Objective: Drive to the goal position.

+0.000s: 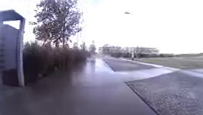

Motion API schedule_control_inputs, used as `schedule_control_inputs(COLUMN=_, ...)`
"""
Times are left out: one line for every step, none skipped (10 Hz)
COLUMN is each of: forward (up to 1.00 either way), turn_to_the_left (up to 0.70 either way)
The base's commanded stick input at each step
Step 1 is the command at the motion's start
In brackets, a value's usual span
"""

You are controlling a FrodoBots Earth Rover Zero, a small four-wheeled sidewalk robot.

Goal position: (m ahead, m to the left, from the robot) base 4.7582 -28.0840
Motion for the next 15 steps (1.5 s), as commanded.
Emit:
schedule_control_inputs(forward=0.0, turn_to_the_left=-1.0)
schedule_control_inputs(forward=0.0, turn_to_the_left=-1.0)
schedule_control_inputs(forward=0.0, turn_to_the_left=-1.0)
schedule_control_inputs(forward=0.0, turn_to_the_left=-1.0)
schedule_control_inputs(forward=0.0, turn_to_the_left=-1.0)
schedule_control_inputs(forward=0.0, turn_to_the_left=-1.0)
schedule_control_inputs(forward=0.0, turn_to_the_left=-1.0)
schedule_control_inputs(forward=0.0, turn_to_the_left=-1.0)
schedule_control_inputs(forward=0.0, turn_to_the_left=-1.0)
schedule_control_inputs(forward=0.0, turn_to_the_left=-1.0)
schedule_control_inputs(forward=0.0, turn_to_the_left=-1.0)
schedule_control_inputs(forward=0.0, turn_to_the_left=-1.0)
schedule_control_inputs(forward=0.0, turn_to_the_left=-1.0)
schedule_control_inputs(forward=0.0, turn_to_the_left=-1.0)
schedule_control_inputs(forward=0.0, turn_to_the_left=-1.0)
